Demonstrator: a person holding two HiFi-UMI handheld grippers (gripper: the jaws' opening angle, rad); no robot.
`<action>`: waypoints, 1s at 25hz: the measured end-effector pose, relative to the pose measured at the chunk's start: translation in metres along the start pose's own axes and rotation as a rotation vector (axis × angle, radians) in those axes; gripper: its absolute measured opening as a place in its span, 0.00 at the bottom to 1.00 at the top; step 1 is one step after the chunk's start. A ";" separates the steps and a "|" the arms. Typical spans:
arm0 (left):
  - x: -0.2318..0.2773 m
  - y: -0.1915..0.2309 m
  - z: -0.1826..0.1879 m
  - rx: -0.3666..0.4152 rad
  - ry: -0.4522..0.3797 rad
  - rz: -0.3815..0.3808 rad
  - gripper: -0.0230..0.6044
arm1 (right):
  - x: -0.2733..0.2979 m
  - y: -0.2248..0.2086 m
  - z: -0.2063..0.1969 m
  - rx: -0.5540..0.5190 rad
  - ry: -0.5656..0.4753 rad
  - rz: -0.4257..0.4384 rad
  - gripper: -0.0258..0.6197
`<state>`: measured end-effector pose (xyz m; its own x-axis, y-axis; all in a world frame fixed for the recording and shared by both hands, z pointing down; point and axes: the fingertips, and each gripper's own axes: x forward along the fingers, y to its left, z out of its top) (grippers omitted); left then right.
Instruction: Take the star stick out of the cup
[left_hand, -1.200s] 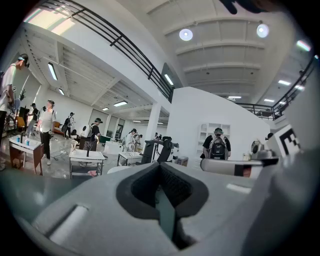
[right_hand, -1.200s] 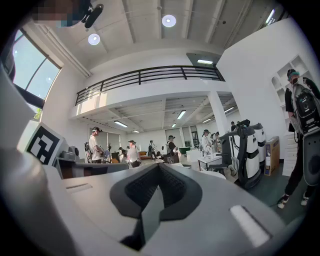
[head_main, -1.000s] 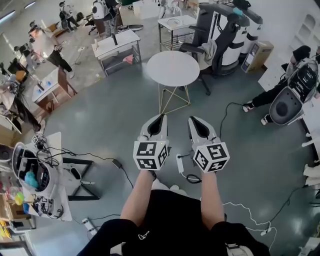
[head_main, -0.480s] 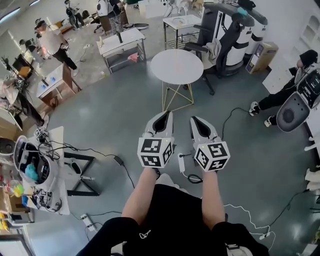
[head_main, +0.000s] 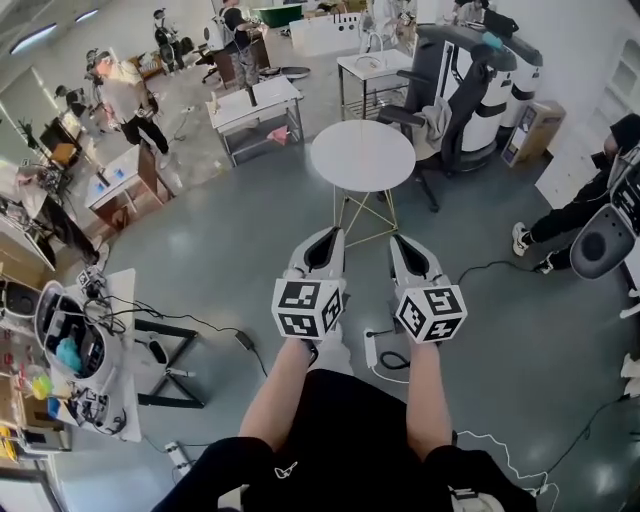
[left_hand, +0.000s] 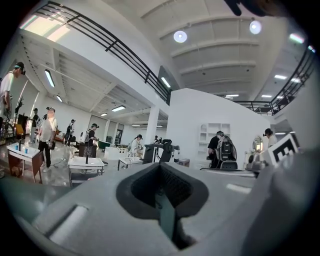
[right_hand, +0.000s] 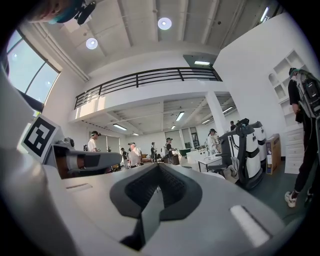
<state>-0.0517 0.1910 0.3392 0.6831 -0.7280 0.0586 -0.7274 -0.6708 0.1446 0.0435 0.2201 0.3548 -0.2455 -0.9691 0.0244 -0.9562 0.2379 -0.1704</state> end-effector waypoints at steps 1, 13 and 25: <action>0.007 0.005 0.000 0.007 0.001 -0.003 0.04 | 0.008 -0.003 -0.001 -0.003 -0.001 0.001 0.04; 0.144 0.092 -0.026 -0.056 0.097 0.015 0.04 | 0.137 -0.078 -0.043 0.071 0.093 -0.024 0.04; 0.282 0.218 -0.030 -0.120 0.185 0.024 0.04 | 0.318 -0.148 -0.036 0.105 0.138 -0.069 0.04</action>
<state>-0.0157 -0.1555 0.4172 0.6742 -0.6978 0.2419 -0.7380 -0.6238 0.2572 0.1013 -0.1207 0.4233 -0.2065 -0.9630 0.1732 -0.9515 0.1563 -0.2651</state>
